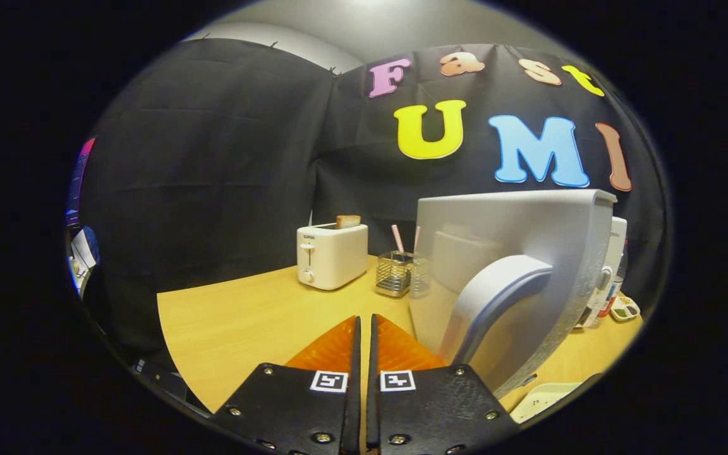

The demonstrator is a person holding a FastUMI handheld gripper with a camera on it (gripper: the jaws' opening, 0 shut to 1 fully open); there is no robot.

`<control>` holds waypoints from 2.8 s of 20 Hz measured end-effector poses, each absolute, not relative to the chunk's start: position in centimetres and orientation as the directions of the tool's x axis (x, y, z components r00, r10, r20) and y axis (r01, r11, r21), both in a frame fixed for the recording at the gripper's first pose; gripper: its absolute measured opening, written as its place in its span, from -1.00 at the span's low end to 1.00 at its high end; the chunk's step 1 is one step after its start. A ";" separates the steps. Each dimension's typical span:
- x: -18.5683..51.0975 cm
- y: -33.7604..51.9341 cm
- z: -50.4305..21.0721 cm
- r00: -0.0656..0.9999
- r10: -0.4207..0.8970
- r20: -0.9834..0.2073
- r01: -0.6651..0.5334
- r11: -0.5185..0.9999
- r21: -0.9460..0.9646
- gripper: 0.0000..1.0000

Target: Open the microwave, put the food inside, and close the microwave door.

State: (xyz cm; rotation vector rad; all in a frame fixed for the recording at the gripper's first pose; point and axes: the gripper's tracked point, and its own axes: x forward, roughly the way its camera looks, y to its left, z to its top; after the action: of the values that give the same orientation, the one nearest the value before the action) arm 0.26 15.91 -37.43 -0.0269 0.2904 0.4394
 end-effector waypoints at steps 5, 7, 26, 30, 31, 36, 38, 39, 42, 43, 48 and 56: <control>4.2 8.9 -36.9 0.928 0.254 -0.272 -0.270 0.963 -0.022 -0.90; 5.8 6.5 -36.7 0.943 0.197 -0.269 -0.212 0.977 -0.028 -0.91; 20.2 -7.4 -37.8 0.944 -0.197 -0.265 0.172 0.978 -0.115 -0.88; 20.9 -8.0 -38.0 0.938 -0.217 -0.270 0.197 0.975 -0.100 -0.88; 20.8 -7.8 -38.4 0.929 -0.218 -0.298 0.196 0.975 -0.101 -0.87; 19.0 -7.1 -35.5 0.940 -0.180 -0.290 0.159 0.983 -0.095 -0.87; 17.6 -6.1 -33.7 0.947 -0.154 -0.281 0.133 0.987 -0.095 -0.87; 16.9 -5.6 -32.5 0.952 -0.138 -0.272 0.116 0.989 -0.094 -0.87; 14.8 -4.5 -30.4 0.954 -0.101 -0.281 0.088 0.994 -0.058 -0.87; 13.9 -4.1 -29.9 0.951 -0.082 -0.298 0.076 0.997 -0.032 -0.87; 9.8 -1.9 -24.3 0.957 -0.016 -0.288 0.027 0.999 0.032 -0.87; 5.3 1.4 -13.3 0.977 0.088 -0.193 -0.081 0.996 0.042 -0.87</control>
State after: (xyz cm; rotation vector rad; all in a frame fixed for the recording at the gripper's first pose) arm 5.31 1.40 -13.34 0.0335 0.1960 0.0852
